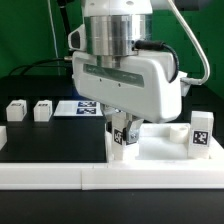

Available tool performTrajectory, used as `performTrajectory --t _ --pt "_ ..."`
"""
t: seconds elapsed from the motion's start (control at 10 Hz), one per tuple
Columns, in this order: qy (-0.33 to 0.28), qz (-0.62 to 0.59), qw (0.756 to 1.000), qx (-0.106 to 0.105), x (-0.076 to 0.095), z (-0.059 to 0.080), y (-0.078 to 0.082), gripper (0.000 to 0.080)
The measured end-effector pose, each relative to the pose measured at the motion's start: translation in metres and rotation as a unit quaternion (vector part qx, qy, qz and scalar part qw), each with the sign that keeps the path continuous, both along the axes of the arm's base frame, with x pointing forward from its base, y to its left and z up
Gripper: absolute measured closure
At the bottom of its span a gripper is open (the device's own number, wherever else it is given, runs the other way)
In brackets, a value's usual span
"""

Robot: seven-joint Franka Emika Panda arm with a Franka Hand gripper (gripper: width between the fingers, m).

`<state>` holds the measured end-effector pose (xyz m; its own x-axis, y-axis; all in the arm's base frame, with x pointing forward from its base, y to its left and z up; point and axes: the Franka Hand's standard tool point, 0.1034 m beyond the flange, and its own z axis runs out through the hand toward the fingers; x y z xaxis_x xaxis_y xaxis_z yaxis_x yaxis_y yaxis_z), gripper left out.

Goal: Assemble square table

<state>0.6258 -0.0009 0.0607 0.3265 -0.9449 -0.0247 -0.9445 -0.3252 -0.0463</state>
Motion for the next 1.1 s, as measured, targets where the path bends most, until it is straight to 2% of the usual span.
performTrajectory --t 0.2,0.5,0.6,0.8,1.1 --pt "0.012 -0.118 0.993 0.010 -0.0001 0.0000 -0.0014 0.0511" --pt "0.021 -0.296 0.955 0.028 -0.0013 0.0007 -0.0014 0.0509" --pt "0.022 -0.318 0.947 0.029 -0.0011 0.0008 -0.0012 0.0508" --pt "0.024 -0.403 0.914 0.029 -0.0002 0.0010 -0.0001 0.0501" --pt "0.026 -0.432 0.901 0.025 -0.0013 0.0013 0.0001 0.0494"
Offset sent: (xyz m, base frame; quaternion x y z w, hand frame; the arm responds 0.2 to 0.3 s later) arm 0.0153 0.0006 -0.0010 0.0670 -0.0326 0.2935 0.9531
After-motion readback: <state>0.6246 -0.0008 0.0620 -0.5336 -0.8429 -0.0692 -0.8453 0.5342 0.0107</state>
